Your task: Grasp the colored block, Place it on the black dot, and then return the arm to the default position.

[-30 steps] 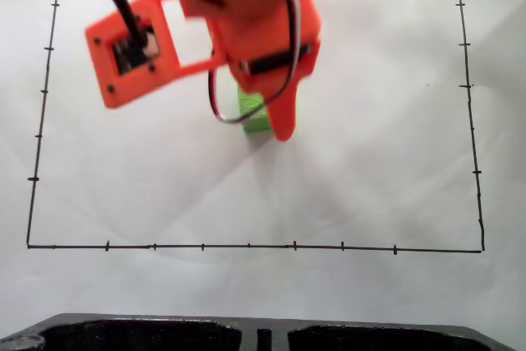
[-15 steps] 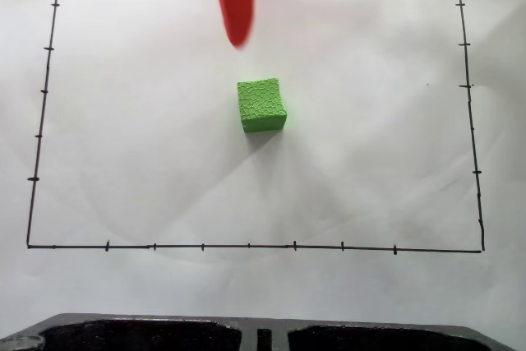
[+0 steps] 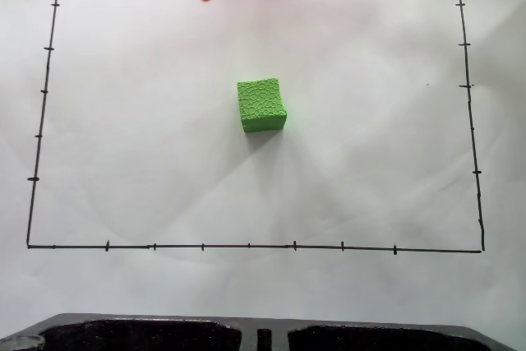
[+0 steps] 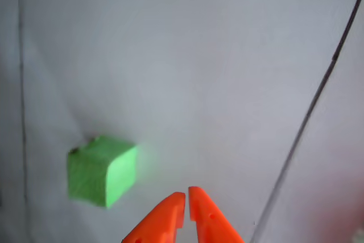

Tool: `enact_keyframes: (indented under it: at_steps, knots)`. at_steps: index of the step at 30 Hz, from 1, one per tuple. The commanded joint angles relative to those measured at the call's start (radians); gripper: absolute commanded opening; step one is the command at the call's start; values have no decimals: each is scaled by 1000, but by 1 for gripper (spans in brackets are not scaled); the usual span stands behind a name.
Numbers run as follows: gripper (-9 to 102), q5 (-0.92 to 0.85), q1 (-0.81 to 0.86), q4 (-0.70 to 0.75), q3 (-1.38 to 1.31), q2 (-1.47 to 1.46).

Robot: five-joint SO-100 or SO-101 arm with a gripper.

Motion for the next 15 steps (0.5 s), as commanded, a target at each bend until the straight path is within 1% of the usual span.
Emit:
enact_keyframes:
  at_steps: [1, 7, 12, 15]
  knots:
    - [0, 34, 8, -66, 75, 87]
    - [0, 58, -20, -172, 202, 198]
    - [0, 37, -43, -204, 215, 210]
    - [0, 55, -35, -215, 219, 212]
